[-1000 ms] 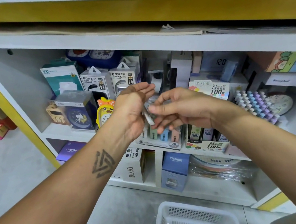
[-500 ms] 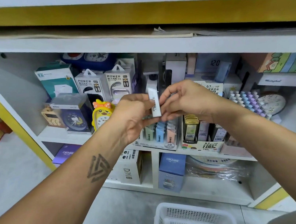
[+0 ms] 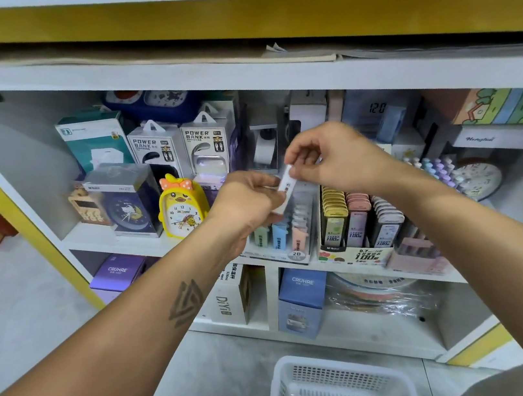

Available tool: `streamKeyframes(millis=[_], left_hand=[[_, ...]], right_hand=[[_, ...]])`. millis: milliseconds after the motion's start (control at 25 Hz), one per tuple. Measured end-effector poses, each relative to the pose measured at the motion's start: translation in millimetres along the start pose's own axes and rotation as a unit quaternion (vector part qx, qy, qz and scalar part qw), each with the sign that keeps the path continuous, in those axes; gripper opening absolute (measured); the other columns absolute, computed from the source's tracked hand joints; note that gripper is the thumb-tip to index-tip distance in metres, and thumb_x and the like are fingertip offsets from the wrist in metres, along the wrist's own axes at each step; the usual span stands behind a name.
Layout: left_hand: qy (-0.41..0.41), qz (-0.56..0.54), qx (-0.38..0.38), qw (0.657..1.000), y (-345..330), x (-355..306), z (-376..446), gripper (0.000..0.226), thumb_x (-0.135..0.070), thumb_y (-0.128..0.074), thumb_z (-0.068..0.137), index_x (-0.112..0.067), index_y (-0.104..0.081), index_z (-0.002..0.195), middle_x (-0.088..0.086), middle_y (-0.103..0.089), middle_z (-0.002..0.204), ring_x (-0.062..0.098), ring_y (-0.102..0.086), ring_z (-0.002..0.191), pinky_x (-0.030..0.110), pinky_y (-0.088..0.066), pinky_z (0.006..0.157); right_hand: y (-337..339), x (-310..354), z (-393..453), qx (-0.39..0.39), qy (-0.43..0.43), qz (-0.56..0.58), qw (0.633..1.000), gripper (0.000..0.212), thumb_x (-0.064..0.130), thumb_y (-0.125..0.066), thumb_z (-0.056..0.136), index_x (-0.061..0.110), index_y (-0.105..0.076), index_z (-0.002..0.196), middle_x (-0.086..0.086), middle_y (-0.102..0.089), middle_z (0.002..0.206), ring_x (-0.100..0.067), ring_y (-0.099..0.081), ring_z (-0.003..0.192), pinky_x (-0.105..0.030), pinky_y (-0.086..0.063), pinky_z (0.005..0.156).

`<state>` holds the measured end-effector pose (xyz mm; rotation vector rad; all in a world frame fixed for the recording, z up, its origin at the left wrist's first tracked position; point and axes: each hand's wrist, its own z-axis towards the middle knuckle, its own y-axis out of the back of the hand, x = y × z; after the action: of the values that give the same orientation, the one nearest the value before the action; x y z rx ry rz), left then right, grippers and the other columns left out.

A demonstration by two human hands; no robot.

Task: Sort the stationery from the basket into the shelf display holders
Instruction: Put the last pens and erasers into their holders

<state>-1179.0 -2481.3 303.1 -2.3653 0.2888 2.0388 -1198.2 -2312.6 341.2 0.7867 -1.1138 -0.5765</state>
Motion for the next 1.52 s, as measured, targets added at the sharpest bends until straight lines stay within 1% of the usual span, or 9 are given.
streamKeyframes(millis=[80,280,400,560,760,920,1120,1280,1520], left_hand=[[-0.041,0.166,-0.021,0.985,1,7,6,0.041,-0.013,-0.066,0.09,-0.008,-0.057,0.131,0.008,-0.067,0.116,0.023,-0.065,0.101,0.033,-0.054,0.091],[-0.129,0.511,0.051,0.848,-1,26,4,0.047,-0.029,-0.055,0.091,-0.017,-0.047,0.136,0.006,-0.051,0.139,0.026,-0.049,0.125,0.023,-0.039,0.086],[-0.12,0.582,0.087,0.799,-3,36,7,0.067,-0.032,-0.055,0.091,-0.017,-0.027,0.15,0.005,-0.022,0.159,0.026,-0.017,0.147,0.04,-0.024,0.116],[-0.055,0.577,0.065,0.812,5,38,12,0.085,-0.033,-0.061,0.086,-0.022,-0.011,0.155,0.008,-0.005,0.163,0.035,-0.002,0.15,0.051,-0.013,0.12],[-0.046,0.552,0.084,0.828,10,39,9,0.073,-0.026,-0.062,0.084,-0.024,-0.026,0.148,0.011,-0.016,0.158,0.034,-0.05,0.127,0.038,-0.045,0.1],[-0.046,0.57,0.077,0.817,8,34,3,0.064,-0.019,-0.06,0.085,-0.018,-0.033,0.143,0.013,-0.021,0.153,0.036,-0.054,0.121,0.037,-0.048,0.095],[-0.051,0.582,0.079,0.808,6,33,-2,0.057,-0.017,-0.058,0.085,-0.015,-0.037,0.138,0.013,-0.031,0.14,0.034,-0.059,0.108,0.029,-0.041,0.075],[-0.044,0.608,0.06,0.79,8,33,-1,0.06,-0.022,-0.053,0.088,-0.018,-0.033,0.144,0.011,-0.029,0.148,0.037,-0.047,0.125,0.039,-0.044,0.096],[-0.152,0.561,-0.007,0.814,-6,36,16,0.055,-0.04,-0.032,0.1,-0.019,-0.027,0.151,0.005,-0.018,0.161,0.023,-0.011,0.149,0.047,-0.017,0.119]], right_hand=[[6,-6,1,-0.037,-0.003,-0.086,0.996,0.008,0.016,-0.071,0.087,0.024,-0.072,0.087,0.006,-0.068,0.078,-0.007,-0.063,0.073,-0.026,-0.054,0.07],[-9,-20,0,-0.035,-0.017,-0.298,0.954,0.011,0.023,-0.065,0.093,0.027,-0.07,0.103,-0.002,-0.07,0.097,-0.029,-0.064,0.093,-0.032,-0.049,0.073],[-25,-24,2,-0.014,-0.014,-0.319,0.948,0.011,0.021,-0.066,0.092,0.026,-0.07,0.102,-0.003,-0.069,0.097,-0.031,-0.063,0.096,-0.03,-0.041,0.071],[-39,-24,5,0.019,-0.015,-0.357,0.934,0.015,0.015,-0.068,0.089,0.024,-0.07,0.101,-0.006,-0.069,0.099,-0.031,-0.062,0.094,-0.029,-0.04,0.069],[-45,-22,7,0.035,-0.009,-0.369,0.929,0.021,0.006,-0.067,0.086,0.021,-0.07,0.101,-0.008,-0.069,0.097,-0.034,-0.062,0.095,-0.032,-0.047,0.077],[-48,-21,5,0.05,-0.014,-0.371,0.927,0.028,-0.002,-0.061,0.083,0.016,-0.07,0.102,-0.011,-0.064,0.096,-0.033,-0.06,0.085,-0.039,-0.053,0.081],[-47,-20,3,0.071,-0.015,-0.37,0.926,0.026,0.004,-0.059,0.084,0.017,-0.07,0.105,-0.007,-0.06,0.1,-0.021,-0.041,0.08,-0.031,-0.033,0.073],[-43,-23,4,0.076,-0.004,-0.342,0.937,0.026,0.013,-0.058,0.091,0.018,-0.069,0.114,-0.004,-0.064,0.114,-0.024,-0.051,0.108,-0.036,-0.042,0.088],[-32,-27,-30,-0.062,0.005,-0.199,0.978,0.037,0.03,-0.045,0.104,0.012,-0.061,0.132,-0.009,-0.06,0.137,-0.028,-0.049,0.13,-0.04,-0.039,0.109]])
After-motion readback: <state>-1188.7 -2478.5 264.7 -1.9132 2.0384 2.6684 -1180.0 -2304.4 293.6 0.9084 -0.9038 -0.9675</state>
